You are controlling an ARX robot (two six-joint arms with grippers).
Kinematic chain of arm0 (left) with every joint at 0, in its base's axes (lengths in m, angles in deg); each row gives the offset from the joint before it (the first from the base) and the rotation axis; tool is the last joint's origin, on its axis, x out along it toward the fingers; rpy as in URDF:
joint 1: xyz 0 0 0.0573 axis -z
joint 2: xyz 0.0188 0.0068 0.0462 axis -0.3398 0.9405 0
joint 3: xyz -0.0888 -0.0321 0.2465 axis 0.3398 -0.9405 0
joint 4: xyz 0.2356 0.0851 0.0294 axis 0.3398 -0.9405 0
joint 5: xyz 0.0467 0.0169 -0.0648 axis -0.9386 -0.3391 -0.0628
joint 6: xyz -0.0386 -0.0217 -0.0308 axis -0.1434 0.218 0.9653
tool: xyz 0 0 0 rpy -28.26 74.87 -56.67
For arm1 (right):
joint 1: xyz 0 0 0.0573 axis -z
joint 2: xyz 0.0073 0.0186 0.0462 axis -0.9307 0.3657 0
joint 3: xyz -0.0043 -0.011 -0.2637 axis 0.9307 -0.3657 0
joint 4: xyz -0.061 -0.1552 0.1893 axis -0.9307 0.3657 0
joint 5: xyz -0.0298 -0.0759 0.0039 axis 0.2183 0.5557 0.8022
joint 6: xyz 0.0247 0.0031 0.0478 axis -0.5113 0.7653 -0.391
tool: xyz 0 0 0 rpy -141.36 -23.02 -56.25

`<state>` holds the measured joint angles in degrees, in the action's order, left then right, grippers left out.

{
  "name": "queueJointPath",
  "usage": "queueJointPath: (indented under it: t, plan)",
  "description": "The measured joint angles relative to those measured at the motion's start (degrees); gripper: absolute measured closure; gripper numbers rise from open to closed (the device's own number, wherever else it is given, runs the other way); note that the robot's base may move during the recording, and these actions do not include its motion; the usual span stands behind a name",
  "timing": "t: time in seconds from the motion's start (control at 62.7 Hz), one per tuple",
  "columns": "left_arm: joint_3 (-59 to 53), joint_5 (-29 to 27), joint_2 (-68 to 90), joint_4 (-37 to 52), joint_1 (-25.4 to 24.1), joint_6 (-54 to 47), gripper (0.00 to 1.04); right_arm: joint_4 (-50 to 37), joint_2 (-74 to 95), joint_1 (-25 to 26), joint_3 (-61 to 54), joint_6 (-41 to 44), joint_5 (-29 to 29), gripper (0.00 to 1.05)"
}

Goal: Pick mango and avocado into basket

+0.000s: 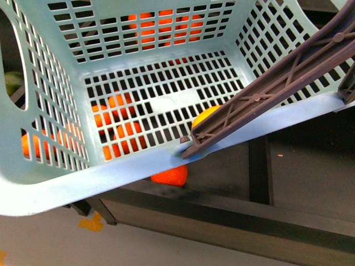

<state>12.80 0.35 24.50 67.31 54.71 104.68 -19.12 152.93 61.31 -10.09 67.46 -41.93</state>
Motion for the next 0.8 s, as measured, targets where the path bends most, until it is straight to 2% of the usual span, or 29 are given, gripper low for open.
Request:
queueJointPath:
  t: [0.064,0.303,0.43,0.558,0.797]
  plan:
    - [0.0,0.0,0.0,0.0,0.0,0.0,1.01,-0.2,-2.3,0.7,-2.6,0.1,-0.9,1.02]
    - [0.0,-0.1,0.0,0.0,0.0,0.0,1.01,0.6,-10.2,2.8,-9.5,0.4,-2.9,1.02]
    - [0.0,0.1,0.0,0.0,0.0,0.0,1.01,0.8,-11.3,3.1,-10.4,0.4,-2.9,0.81]
    - [0.0,0.0,0.0,0.0,0.0,0.0,1.01,0.8,-11.4,3.1,-10.4,0.4,-3.0,0.52]
    - [0.0,-0.1,0.0,0.0,0.0,0.0,1.01,0.8,-11.5,3.2,-10.4,0.4,-3.0,0.16]
